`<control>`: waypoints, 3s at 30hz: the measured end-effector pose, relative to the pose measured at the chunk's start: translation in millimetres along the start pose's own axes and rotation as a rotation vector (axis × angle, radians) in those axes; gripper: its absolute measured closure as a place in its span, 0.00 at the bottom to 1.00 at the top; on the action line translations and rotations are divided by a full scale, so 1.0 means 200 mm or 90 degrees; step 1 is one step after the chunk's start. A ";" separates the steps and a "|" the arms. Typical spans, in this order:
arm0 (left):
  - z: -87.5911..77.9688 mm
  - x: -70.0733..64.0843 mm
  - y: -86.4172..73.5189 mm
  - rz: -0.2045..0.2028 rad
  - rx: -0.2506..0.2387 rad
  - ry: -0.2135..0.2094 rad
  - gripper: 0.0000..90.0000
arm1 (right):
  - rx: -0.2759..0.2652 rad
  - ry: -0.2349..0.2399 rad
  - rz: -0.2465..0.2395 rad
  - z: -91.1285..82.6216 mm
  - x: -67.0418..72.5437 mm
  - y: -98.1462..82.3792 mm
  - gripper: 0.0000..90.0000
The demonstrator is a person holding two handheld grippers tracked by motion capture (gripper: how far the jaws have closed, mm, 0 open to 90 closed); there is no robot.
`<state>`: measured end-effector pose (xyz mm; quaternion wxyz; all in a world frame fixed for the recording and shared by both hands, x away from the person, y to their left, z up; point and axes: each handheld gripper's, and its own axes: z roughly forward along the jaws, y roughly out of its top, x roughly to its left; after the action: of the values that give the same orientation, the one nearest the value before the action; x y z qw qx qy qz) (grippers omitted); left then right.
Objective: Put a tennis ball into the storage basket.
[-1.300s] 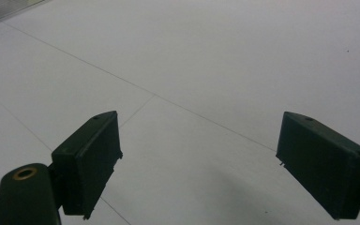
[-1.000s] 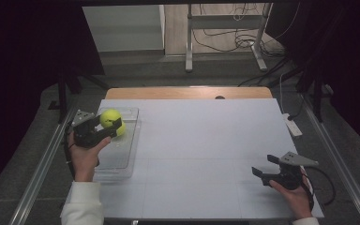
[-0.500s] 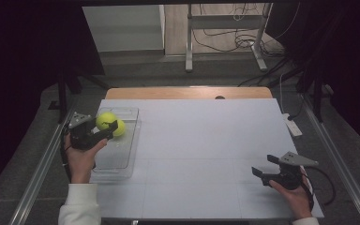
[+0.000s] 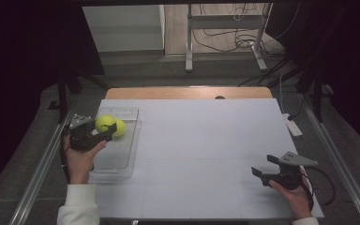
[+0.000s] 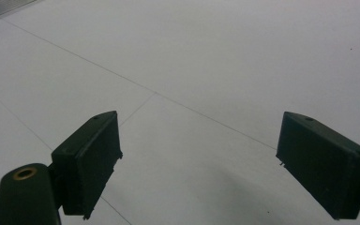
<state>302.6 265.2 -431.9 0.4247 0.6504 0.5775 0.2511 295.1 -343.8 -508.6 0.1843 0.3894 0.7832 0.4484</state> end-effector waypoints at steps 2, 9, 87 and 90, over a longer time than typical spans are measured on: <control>0.00 0.00 0.00 0.002 0.005 0.002 0.30 | 0.000 0.000 0.000 0.00 0.00 0.00 0.16; 0.01 0.01 -0.01 0.003 0.017 0.005 0.30 | 0.000 0.000 0.001 0.00 0.00 0.00 0.16; 0.17 0.08 -0.12 0.009 0.189 0.064 0.29 | 0.003 0.001 -0.002 0.00 0.00 0.00 0.15; 0.16 0.08 -0.11 0.006 0.169 0.066 0.24 | 0.004 0.002 -0.002 0.00 0.00 0.00 0.15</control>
<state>320.7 272.3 -469.7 0.3037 0.6896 0.6238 0.2076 295.4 -343.5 -509.2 0.1830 0.3881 0.7853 0.4464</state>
